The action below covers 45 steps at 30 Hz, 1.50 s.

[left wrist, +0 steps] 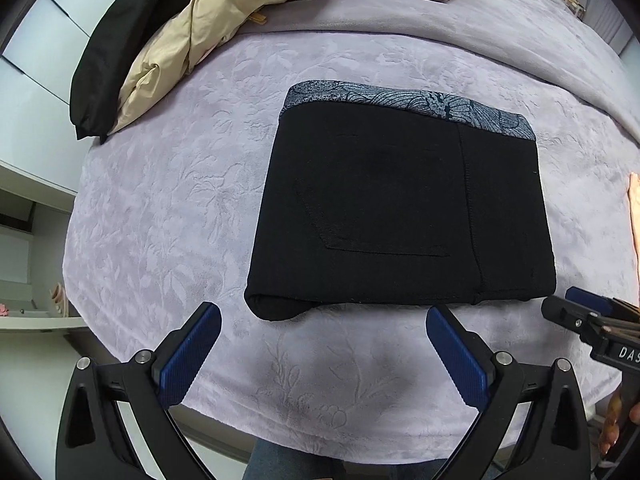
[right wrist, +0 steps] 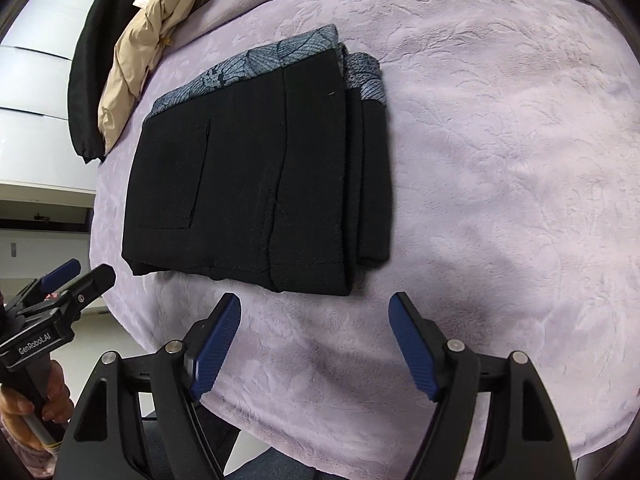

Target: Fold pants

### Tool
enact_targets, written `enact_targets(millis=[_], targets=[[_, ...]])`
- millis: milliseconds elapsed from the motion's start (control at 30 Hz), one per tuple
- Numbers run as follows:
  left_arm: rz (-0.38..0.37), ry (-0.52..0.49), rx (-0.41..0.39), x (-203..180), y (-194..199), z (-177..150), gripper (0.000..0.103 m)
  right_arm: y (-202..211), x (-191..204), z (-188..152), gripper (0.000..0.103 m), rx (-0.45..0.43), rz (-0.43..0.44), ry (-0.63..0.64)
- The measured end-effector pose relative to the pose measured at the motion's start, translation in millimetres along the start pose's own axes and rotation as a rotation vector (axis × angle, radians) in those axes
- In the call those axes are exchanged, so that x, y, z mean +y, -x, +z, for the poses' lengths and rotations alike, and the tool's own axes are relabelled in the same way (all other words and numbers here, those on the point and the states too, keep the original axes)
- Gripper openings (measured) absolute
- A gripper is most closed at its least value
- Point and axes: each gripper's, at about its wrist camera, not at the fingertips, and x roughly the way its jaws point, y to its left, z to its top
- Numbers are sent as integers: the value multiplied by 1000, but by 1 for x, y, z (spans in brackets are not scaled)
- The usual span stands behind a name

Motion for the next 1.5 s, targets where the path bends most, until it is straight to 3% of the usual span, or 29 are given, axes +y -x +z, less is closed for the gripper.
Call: enact_targets(millis=[300, 533, 967, 1267, 1367, 1500], targets=[[-1, -42, 15, -6, 7, 7, 103, 1, -2, -3, 80, -18, -6, -45], [-57, -17, 49, -6, -4, -1, 103, 0, -2, -9, 80, -7, -45, -31], [-25, 5, 53, 4, -15, 10, 103, 9, -24, 14, 80, -52, -28, -65], [-29, -18, 36, 15, -30, 37, 103, 4, -46, 34, 80, -53, 88, -73], [-78, -16, 7, 26, -36, 57, 103, 1, -57, 45, 80, -48, 157, -89], [-199, -8, -3, 44, -49, 82, 103, -8, -68, 61, 80, -21, 244, -95]])
